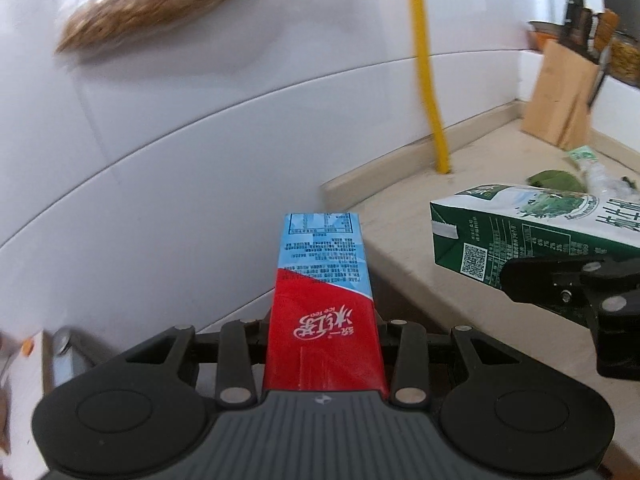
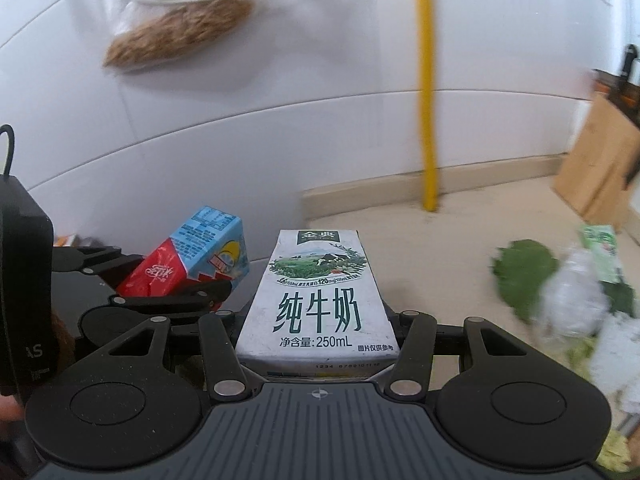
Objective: Collect trash
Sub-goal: 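Carry both cartons down over the round trash bin below the counter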
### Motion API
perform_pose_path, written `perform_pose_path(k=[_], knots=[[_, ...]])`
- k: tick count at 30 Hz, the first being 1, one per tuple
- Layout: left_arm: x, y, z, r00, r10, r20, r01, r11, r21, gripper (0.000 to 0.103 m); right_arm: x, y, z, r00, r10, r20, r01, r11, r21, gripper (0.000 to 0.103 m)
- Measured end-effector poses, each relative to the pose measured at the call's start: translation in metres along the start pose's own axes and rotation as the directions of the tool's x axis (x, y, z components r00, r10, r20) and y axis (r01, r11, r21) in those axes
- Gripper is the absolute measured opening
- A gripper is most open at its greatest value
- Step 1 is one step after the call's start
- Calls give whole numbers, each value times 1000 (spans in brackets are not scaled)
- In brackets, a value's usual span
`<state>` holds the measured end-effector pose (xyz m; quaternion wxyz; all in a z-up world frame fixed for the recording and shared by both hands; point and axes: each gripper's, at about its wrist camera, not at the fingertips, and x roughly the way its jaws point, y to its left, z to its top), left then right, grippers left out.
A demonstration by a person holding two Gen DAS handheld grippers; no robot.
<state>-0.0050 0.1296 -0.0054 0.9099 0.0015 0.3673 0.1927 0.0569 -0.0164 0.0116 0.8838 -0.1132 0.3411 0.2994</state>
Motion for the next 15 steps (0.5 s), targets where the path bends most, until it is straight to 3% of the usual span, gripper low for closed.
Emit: perform_pose_path(k=[15], knots=[[17,39,-32,993,72,-95,-80,994,-79,32,48,42,-2,993,74,-87,-79,995,-60,59]])
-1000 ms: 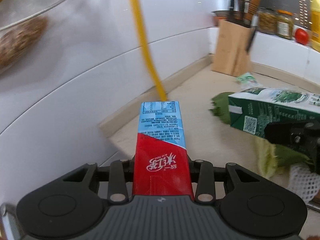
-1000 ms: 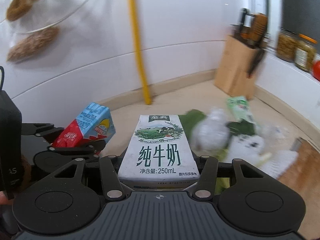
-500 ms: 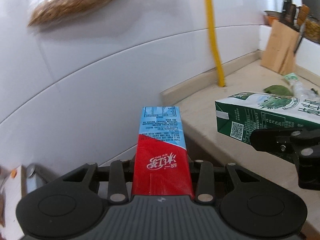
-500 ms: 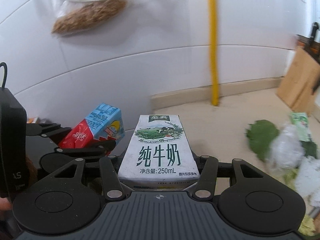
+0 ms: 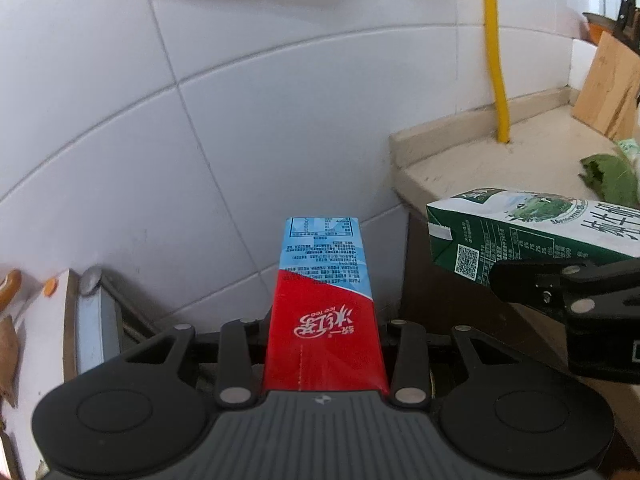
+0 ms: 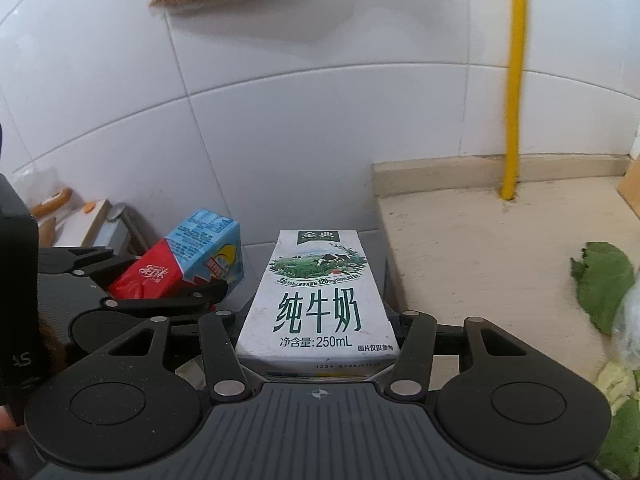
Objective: Collect trash
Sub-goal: 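Carry both cartons down over the round trash bin below the counter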
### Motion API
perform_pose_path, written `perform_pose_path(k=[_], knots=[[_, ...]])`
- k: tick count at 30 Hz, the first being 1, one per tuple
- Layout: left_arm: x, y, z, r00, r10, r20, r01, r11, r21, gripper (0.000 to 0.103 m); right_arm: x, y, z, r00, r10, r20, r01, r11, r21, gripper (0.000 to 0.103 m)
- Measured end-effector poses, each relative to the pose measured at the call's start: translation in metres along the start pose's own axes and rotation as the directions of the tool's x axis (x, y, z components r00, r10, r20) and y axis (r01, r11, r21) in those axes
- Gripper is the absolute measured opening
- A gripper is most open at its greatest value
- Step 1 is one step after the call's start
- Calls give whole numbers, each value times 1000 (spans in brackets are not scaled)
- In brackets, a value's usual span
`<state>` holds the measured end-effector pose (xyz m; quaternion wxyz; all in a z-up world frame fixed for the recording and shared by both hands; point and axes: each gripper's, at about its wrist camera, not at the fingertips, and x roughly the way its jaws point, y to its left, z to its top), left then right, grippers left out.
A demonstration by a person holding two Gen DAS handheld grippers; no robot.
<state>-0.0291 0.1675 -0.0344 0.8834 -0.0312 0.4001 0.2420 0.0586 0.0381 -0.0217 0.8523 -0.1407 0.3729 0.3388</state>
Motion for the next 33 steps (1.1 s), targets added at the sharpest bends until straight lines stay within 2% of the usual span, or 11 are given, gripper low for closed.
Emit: perform_pose_path(k=[8,17,33], knots=[[26,9,-13,996,2,-89,-4,1000,-28,32,30,5,-7,997,12,-73,-12,1000,0,59],[58,12,-29,980,-8,-198,1,999,-39,32,73,6,-22,982,19,-188,-16,1000,15,59],[90,19,-40,961,-24,-275,10,999,-51,32,115,11,-31,958,17,-285,-10,1000,26,60]])
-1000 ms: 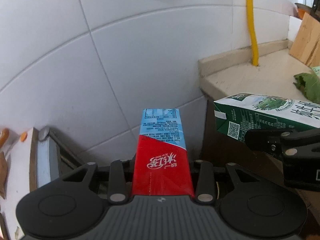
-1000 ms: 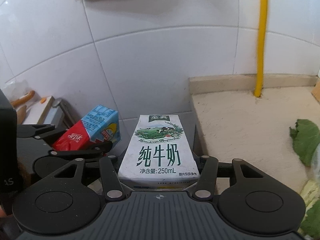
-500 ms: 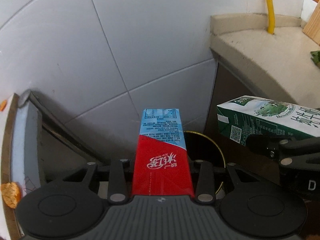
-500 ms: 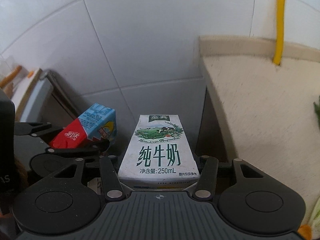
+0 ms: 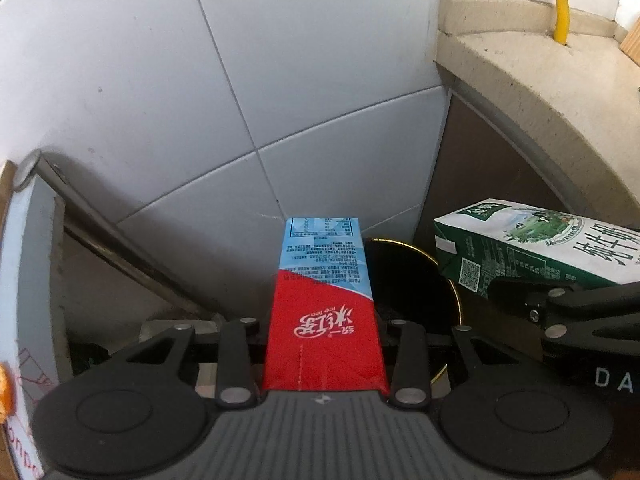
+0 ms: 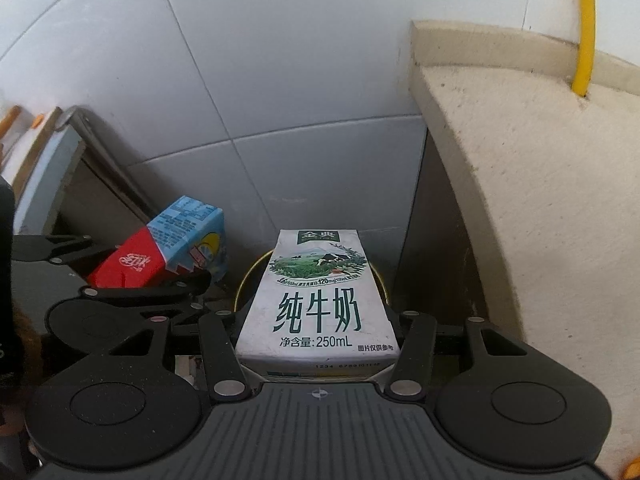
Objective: Collect trash
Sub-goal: 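Carry both cartons down over the round trash bin below the counter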
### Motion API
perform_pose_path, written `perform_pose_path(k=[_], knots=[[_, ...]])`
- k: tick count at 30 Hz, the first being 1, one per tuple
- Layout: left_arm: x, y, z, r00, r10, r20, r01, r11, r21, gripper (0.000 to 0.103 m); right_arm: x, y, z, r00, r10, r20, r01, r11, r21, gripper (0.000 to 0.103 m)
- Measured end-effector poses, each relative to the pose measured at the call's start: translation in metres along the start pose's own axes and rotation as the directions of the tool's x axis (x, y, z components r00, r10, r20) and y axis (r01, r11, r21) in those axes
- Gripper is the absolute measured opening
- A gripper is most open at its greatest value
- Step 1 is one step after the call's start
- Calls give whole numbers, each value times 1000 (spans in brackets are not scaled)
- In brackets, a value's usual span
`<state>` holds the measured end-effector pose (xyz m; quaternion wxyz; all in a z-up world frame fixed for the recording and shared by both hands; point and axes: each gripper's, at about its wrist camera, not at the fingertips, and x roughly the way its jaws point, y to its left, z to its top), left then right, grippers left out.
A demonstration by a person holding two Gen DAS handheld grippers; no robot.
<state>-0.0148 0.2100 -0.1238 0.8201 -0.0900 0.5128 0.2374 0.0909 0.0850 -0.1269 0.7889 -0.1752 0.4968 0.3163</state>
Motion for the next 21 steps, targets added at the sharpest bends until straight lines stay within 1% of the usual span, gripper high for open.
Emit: perform_pose_path(k=[8,14,21], knots=[[14,2,3,999,-25,-27,25,1000,-6,32,11,0,1,1000,-20,-19,20,1000,13,60],[23,4,3,997,-34,-63,32,999,-36,32,24,-1,0,999,-24,-43,26,999,31,60],[33,0,4,995,-40,-93,37,999,-35,32,34,-3,2,997,-36,-65,39,999,35,60]])
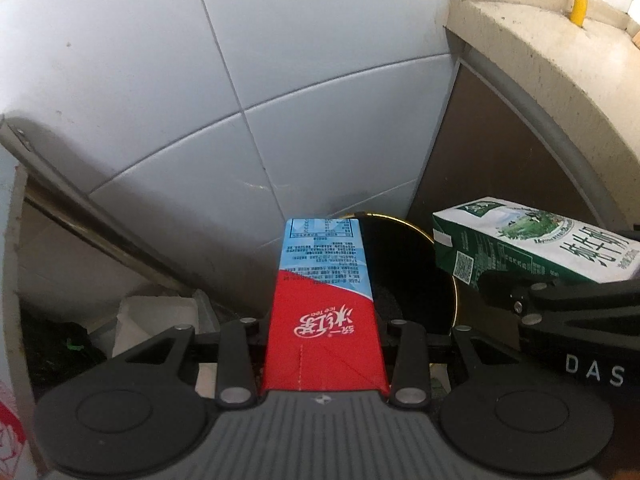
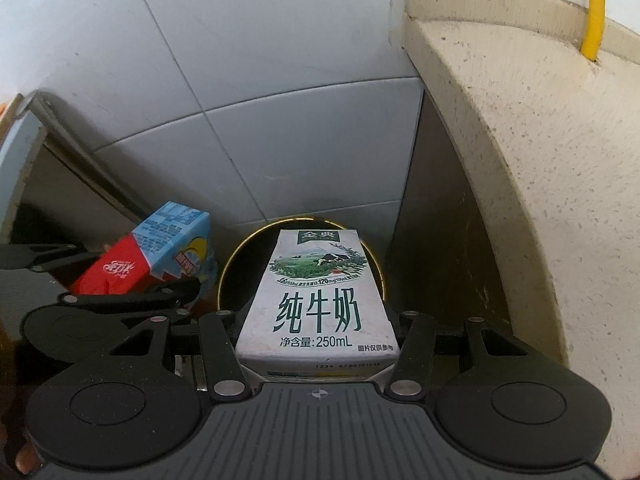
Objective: Collect trash
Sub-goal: 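Carry both cartons down over the round trash bin below the counter, then open the left tool while the right tool opens, dropping both cartons into the bin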
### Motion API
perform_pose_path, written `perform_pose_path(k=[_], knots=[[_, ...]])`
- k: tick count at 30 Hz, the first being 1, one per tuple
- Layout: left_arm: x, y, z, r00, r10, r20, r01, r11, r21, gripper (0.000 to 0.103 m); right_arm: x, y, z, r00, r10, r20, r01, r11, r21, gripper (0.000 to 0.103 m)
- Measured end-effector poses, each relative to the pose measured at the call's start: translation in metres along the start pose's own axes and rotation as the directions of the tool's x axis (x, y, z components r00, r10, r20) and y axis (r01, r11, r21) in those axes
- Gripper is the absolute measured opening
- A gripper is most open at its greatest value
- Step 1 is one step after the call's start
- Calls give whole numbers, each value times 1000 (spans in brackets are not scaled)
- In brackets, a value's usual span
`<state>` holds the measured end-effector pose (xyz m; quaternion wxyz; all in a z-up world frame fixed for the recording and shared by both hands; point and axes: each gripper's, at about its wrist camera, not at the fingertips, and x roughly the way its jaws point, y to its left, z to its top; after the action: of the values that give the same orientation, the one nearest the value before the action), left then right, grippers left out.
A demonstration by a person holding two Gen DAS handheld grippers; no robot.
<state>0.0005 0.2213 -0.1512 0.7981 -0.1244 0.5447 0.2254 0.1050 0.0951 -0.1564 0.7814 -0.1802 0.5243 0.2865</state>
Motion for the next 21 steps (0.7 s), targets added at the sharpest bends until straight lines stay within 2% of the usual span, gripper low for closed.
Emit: perform_pose_path(k=[21], knots=[[21,2,0,996,8,-87,-12,999,-49,32,28,-1,13,997,10,-73,-10,1000,-2,60]])
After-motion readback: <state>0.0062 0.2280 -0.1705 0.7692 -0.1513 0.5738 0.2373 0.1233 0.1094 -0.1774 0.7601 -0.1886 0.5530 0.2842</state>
